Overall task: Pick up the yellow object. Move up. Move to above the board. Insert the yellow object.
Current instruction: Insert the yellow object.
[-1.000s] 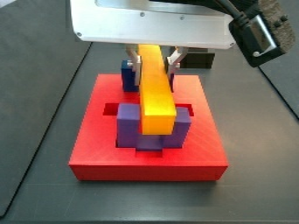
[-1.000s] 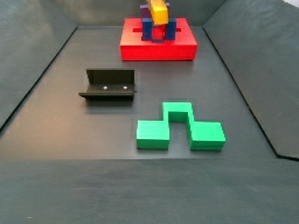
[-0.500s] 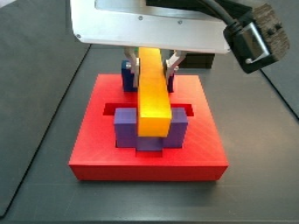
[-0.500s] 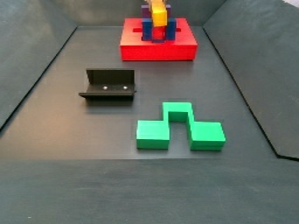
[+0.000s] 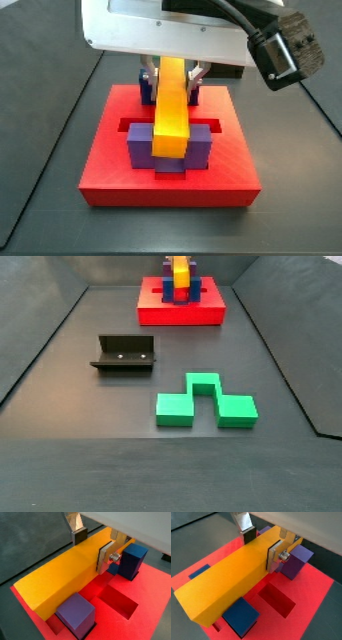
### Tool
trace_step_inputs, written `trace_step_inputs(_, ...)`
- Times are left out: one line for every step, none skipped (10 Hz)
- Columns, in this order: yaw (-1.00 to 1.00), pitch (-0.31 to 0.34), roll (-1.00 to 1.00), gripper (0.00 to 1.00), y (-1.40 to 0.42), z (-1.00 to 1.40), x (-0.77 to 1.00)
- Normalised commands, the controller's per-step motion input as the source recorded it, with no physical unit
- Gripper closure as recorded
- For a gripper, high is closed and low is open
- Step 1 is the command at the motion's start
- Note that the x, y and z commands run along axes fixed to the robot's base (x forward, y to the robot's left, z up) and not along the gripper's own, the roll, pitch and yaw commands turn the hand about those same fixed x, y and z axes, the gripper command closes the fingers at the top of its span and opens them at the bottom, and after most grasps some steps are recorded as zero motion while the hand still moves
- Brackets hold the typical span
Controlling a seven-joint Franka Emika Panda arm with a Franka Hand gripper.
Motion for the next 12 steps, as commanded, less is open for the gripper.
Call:
trace_step_inputs(-0.02, 0.037, 0.02, 1.0, 0.0, -0.09, 0.0)
trace_step_inputs(0.0, 0.027, 0.03, 1.0, -0.01, -0.11, 0.05)
trace_step_inputs(0.0, 0.009, 0.03, 1.0, -0.03, -0.15, 0.02)
trace_step_inputs(0.0, 0.017, 0.06, 1.0, -0.05, -0.19, 0.04)
trace_step_inputs(0.0, 0.034, 0.09, 1.0, 0.0, -0.23, 0.14)
trace_step_inputs(0.0, 0.029, 0.06, 1.0, 0.0, -0.22, 0.23)
trace_step_inputs(0.08, 0.0, 0.02, 1.0, 0.0, -0.24, 0.13)
trace_step_inputs(0.1, 0.0, 0.0, 1.0, 0.0, -0.24, 0.04)
trace_step_inputs(0.08, 0.0, 0.02, 1.0, 0.0, -0.25, 0.01)
trace_step_inputs(0.09, 0.0, 0.03, 1.0, 0.0, -0.24, 0.0)
trace_step_inputs(0.17, 0.0, 0.05, 1.0, 0.0, -0.29, 0.0)
trace_step_inputs(0.22, -0.001, 0.04, 1.0, 0.0, -0.39, -0.12)
